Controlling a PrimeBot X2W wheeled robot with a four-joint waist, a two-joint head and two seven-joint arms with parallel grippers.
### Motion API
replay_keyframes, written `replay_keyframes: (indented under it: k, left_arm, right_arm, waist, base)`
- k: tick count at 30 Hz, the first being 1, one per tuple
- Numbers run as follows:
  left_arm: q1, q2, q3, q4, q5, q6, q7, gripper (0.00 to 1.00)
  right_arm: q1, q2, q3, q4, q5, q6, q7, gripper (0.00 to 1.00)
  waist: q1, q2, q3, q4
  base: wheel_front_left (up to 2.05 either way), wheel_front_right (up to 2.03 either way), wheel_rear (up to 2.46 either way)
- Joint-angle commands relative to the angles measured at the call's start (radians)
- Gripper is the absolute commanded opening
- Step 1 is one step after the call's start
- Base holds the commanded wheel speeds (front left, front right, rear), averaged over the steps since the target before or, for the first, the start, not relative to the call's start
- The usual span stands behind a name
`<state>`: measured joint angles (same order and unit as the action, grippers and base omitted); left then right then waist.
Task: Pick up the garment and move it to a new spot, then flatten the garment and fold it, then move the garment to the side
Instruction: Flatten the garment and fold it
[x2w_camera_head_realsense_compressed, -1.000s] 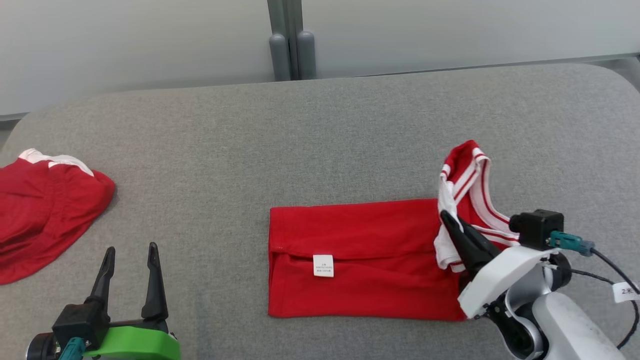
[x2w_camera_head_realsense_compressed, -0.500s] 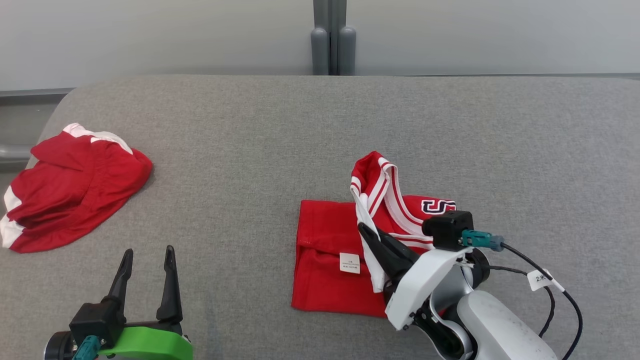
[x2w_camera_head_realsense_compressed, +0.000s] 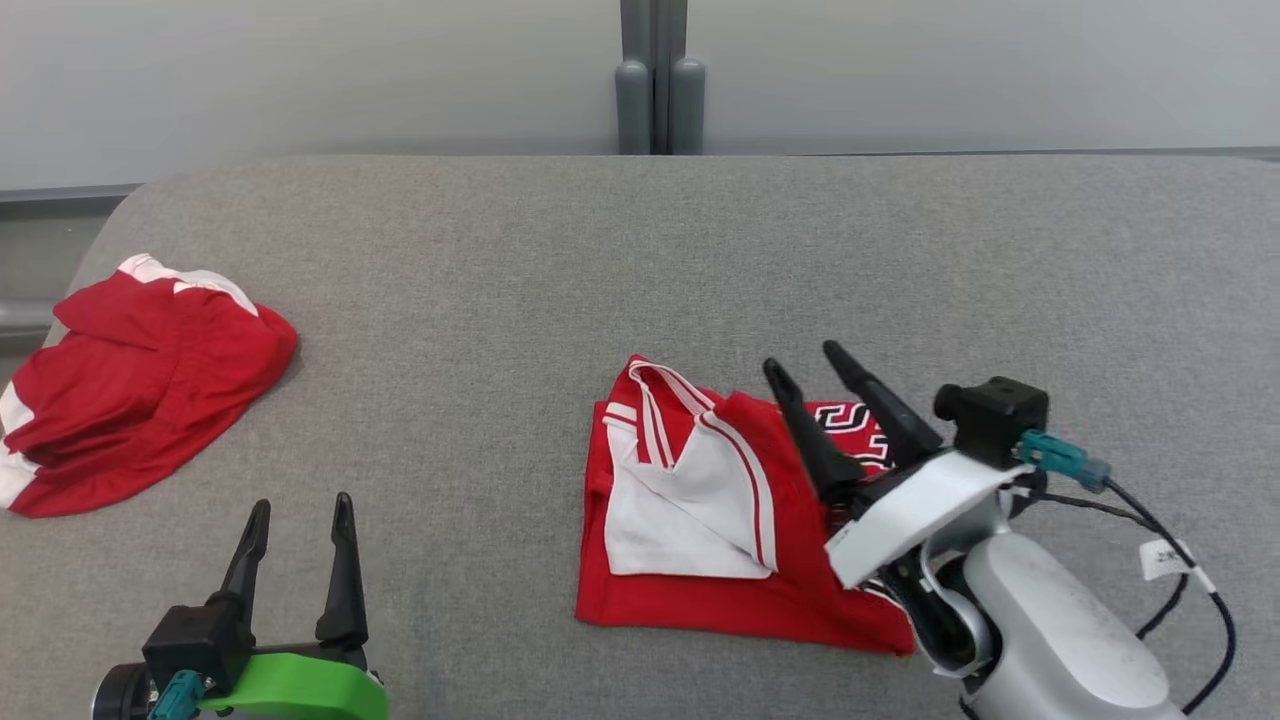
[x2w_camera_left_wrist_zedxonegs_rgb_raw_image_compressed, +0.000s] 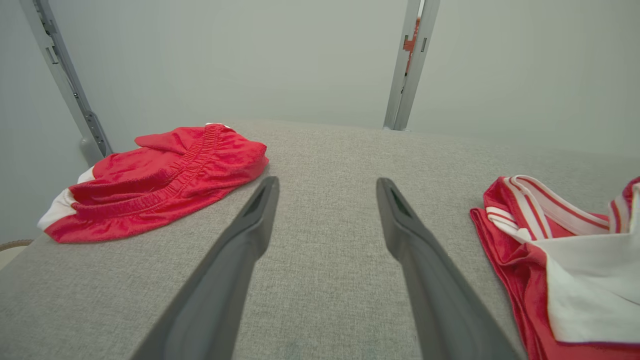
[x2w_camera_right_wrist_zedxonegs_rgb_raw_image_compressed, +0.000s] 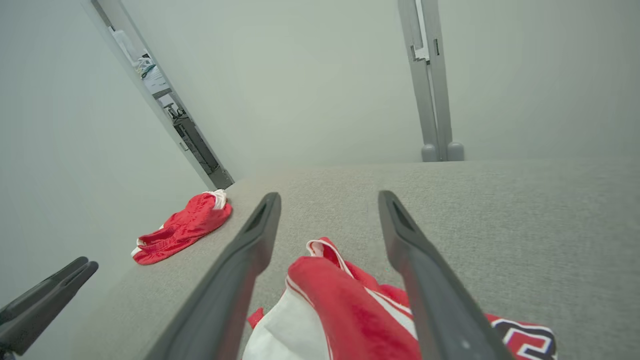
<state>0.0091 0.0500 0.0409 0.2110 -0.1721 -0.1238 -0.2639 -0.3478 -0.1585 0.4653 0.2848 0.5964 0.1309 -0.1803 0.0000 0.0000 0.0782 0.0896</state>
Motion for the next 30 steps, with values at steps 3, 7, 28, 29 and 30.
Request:
replay_keyframes:
  k: [3, 7, 28, 29, 30]
  left_arm:
    - [0.004, 0.002, 0.008, -0.006, 0.012, 0.0, 0.0, 1.0]
    - [0.01, 0.002, 0.01, -0.011, 0.014, -0.001, 0.0, 1.0]
    - [-0.019, 0.002, -0.011, -0.015, 0.011, -0.004, 0.0, 1.0]
    - [-0.02, 0.002, -0.014, -0.014, 0.009, -0.004, 0.0, 1.0]
    - [-0.021, 0.002, -0.015, -0.013, 0.007, -0.004, 0.0, 1.0]
  right_arm:
    - [0.053, -0.037, -0.074, -0.036, -0.016, -0.001, -0.04, 1.0]
    - [0.12, -0.06, -0.163, -0.08, -0.034, -0.001, -0.063, 1.0]
    - [0.057, -0.031, -0.022, -0.021, -0.1, -0.001, 0.028, 1.0]
    - [0.039, -0.032, -0.004, 0.001, -0.101, -0.001, 0.028, 1.0]
    - [0.024, -0.032, 0.011, 0.022, -0.102, -0.001, 0.029, 1.0]
  waist:
    - [0.0, 0.0, -0.019, -0.033]
    - [0.0, 0.0, -0.026, -0.055]
    - [0.0, 0.0, -0.005, -0.02]
    - [0.0, 0.0, -0.004, -0.01]
    - [0.0, 0.0, -0.003, -0.002]
  base:
    - [0.0, 0.0, 0.0]
    - [0.0, 0.0, 0.0]
    - [0.0, 0.0, 0.0]
    - [0.0, 0.0, 0.0]
    - [0.0, 0.0, 0.0]
